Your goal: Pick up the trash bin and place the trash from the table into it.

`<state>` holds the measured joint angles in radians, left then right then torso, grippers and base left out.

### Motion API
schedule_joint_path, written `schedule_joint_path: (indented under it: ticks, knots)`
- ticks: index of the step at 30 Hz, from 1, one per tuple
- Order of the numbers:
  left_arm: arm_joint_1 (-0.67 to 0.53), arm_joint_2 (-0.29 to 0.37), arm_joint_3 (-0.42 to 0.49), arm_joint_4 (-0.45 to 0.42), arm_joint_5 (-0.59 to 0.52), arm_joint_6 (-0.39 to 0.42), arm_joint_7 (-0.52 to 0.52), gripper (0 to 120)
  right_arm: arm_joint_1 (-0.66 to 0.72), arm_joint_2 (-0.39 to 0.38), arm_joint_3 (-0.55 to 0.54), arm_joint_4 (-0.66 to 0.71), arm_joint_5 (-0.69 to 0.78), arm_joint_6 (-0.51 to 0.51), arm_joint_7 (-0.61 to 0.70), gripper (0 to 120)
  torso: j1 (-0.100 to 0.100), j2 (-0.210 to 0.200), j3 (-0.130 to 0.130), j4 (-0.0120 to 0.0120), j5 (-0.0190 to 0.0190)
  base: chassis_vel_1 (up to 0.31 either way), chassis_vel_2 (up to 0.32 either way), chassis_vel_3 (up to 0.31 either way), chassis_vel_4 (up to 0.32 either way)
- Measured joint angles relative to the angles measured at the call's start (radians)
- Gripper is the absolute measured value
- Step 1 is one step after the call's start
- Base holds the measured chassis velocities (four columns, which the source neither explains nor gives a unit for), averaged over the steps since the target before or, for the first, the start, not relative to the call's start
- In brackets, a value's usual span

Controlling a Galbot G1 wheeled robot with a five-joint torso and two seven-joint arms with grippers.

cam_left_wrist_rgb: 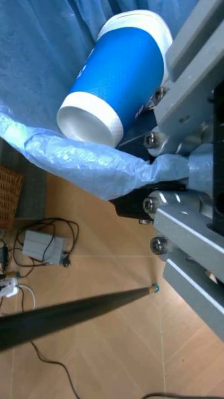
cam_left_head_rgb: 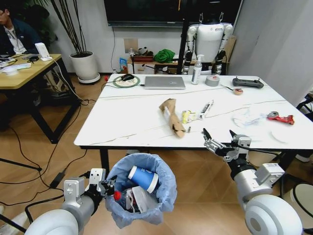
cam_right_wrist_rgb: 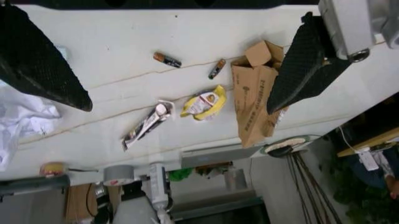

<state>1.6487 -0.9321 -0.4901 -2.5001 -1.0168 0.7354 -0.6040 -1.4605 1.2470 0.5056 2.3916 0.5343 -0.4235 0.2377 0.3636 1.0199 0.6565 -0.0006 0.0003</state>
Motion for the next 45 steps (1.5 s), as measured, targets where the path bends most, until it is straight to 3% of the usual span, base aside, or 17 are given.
schedule_joint_path:
  ticks: [4, 9, 18, 28, 37, 45]
  knots:
    - [0.002, 0.006, -0.006, 0.0, -0.001, 0.0, 0.0, 2, 0.062, -0.085, -0.011, -0.052, 0.087, -0.028, 0.029, 100, 0.0, 0.0, 0.0, 0.0004, 0.0, 0.023, -0.014, -0.009, 0.042]
    - [0.008, 0.007, -0.015, 0.0, -0.006, 0.0, -0.005, 2, 0.216, -0.255, -0.071, -0.155, 0.271, -0.046, 0.043, 100, 0.0, 0.0, 0.0, 0.0006, -0.0002, 0.048, 0.042, -0.036, -0.013]
    - [0.008, 0.0, -0.026, 0.0, -0.015, 0.0, -0.01, 2, 0.372, -0.383, -0.151, -0.325, 0.441, -0.097, 0.007, 100, 0.0, 0.0, 0.0, 0.0004, 0.0001, 0.0, 0.0, 0.0, 0.0]
    - [0.005, -0.019, -0.019, 0.0, -0.016, 0.0, -0.008, 2, 0.413, -0.392, -0.208, -0.43, 0.425, -0.096, -0.02, 98, 0.0, 0.0, 0.0, 0.0004, 0.0, 0.0, 0.0, 0.0, 0.0]
    - [0.002, -0.022, -0.019, 0.0, -0.018, 0.0, -0.003, 2, 0.454, -0.393, -0.259, -0.454, 0.435, -0.091, 0.004, 81, 0.0, 0.0, 0.0, 0.0005, -0.0002, 0.0, 0.0, 0.0, 0.0]
    - [-0.006, -0.024, -0.023, 0.0, -0.018, 0.0, 0.023, 2, 0.453, -0.406, -0.261, -0.459, 0.441, -0.08, 0.006, 76, 0.0, 0.0, 0.0, 0.0004, -0.0003, 0.0, 0.0, 0.0, 0.0]
